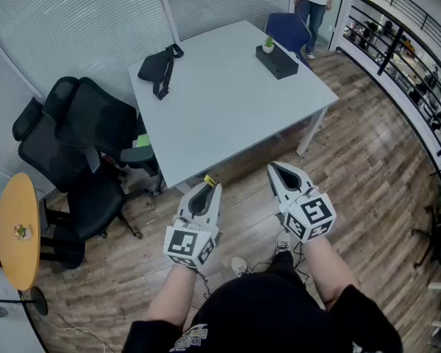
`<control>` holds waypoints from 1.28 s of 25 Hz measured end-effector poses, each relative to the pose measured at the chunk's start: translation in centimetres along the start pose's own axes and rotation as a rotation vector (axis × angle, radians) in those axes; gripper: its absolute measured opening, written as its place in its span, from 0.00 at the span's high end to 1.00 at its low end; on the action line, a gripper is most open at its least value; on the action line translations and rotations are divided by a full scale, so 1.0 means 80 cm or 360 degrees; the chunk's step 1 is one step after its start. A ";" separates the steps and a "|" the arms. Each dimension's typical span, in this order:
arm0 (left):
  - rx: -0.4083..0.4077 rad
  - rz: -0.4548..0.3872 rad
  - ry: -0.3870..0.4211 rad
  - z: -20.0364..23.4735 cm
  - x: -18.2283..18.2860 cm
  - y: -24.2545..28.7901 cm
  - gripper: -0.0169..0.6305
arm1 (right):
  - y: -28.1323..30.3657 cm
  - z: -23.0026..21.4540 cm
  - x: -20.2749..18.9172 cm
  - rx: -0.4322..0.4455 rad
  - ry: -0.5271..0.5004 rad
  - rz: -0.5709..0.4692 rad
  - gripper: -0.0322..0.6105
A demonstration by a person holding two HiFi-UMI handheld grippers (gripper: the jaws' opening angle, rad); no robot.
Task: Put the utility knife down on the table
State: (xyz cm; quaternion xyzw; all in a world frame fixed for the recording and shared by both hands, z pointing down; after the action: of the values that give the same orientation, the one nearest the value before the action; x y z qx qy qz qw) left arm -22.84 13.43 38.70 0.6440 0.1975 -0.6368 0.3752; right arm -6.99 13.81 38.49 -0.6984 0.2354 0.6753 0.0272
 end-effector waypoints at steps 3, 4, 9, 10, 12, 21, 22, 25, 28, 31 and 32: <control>-0.0003 -0.0003 -0.0002 -0.002 0.001 0.001 0.91 | -0.001 -0.001 0.000 -0.0002 0.0000 0.0004 0.95; -0.0003 -0.0003 -0.0003 -0.002 0.001 0.002 0.91 | -0.001 -0.002 -0.001 -0.0001 0.0002 0.0003 0.95; -0.0007 0.0000 -0.0005 -0.004 -0.001 0.004 0.91 | -0.003 -0.004 -0.002 0.0010 0.0016 -0.0012 0.95; -0.0008 0.0000 -0.0007 -0.005 -0.001 0.006 0.91 | -0.003 -0.005 -0.002 0.0006 0.0013 -0.0008 0.95; -0.0008 -0.0001 -0.0011 -0.006 0.000 0.008 0.91 | -0.004 -0.008 -0.003 0.0001 0.0006 -0.0001 0.94; 0.0009 0.0020 -0.0016 -0.017 0.006 0.033 0.91 | -0.002 -0.034 0.001 0.0040 0.0011 0.0005 0.94; 0.0013 0.0022 -0.0016 -0.020 0.006 0.038 0.91 | -0.002 -0.040 0.001 0.0046 0.0013 0.0005 0.94; 0.0030 0.0031 -0.0012 -0.025 0.010 0.054 0.91 | 0.001 -0.058 0.003 0.0066 0.0022 0.0003 0.94; 0.0057 0.0039 -0.0013 -0.030 0.015 0.071 0.91 | 0.005 -0.078 0.006 0.0092 0.0029 -0.0003 0.94; 0.0090 0.0041 -0.0019 -0.036 0.020 0.092 0.91 | 0.009 -0.102 0.011 0.0122 0.0029 -0.0006 0.94; 0.0101 0.0041 -0.0022 -0.038 0.023 0.100 0.91 | 0.010 -0.111 0.012 0.0130 0.0028 -0.0004 0.94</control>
State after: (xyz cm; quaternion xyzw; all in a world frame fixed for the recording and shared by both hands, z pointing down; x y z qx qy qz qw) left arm -14.72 10.12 38.53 0.6536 0.1664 -0.6423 0.3641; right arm 0.95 9.65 38.59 -0.7029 0.2622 0.6589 0.0545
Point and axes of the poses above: the fingertips, and each gripper's own axes: y forward along the fingers, z to its left, x out of its top, the point moved 2 cm from there along -y, backward along the fingers, and after that the axes turned 11 degrees about z, right-handed, at the moved point
